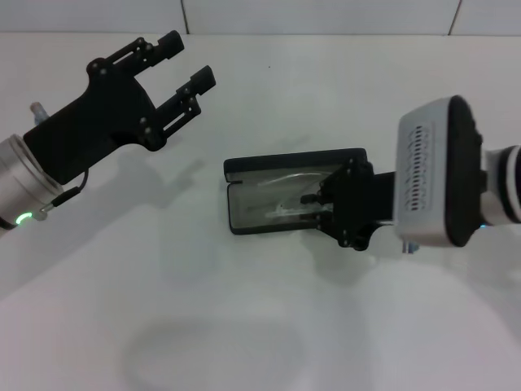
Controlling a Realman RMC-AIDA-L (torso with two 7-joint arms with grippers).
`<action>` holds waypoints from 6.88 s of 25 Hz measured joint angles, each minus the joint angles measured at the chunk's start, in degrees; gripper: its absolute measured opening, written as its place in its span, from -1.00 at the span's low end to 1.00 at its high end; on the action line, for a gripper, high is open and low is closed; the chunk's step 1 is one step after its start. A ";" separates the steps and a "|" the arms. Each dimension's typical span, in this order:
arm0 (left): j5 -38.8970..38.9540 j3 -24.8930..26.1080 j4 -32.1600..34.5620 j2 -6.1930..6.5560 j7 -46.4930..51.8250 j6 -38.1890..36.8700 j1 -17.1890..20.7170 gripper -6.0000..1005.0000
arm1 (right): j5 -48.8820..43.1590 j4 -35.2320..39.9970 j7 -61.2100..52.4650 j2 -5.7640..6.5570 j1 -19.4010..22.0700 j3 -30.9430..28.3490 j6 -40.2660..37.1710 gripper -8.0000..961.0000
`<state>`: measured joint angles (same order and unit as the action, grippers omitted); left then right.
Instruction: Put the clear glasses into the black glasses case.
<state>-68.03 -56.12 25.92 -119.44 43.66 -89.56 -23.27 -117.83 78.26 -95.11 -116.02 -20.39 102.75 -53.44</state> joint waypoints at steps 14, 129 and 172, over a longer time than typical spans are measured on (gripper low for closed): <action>-0.01 0.04 0.00 -0.07 0.02 0.00 -0.30 0.17 | -2.79 -4.15 -3.07 -0.18 -2.53 4.86 8.37 -0.54; -23.02 -9.93 -1.82 -0.42 32.75 27.57 -18.09 0.17 | 32.50 -50.84 37.63 0.47 -4.01 -64.11 -36.89 0.68; -10.10 -25.16 1.24 -0.73 21.10 24.63 -11.31 0.17 | 32.00 -51.63 38.33 0.80 -6.66 -58.07 -35.21 0.73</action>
<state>-78.13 -81.28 27.16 -120.17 64.76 -64.93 -34.58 -85.83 26.63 -56.78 -115.22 -27.05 44.69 -88.65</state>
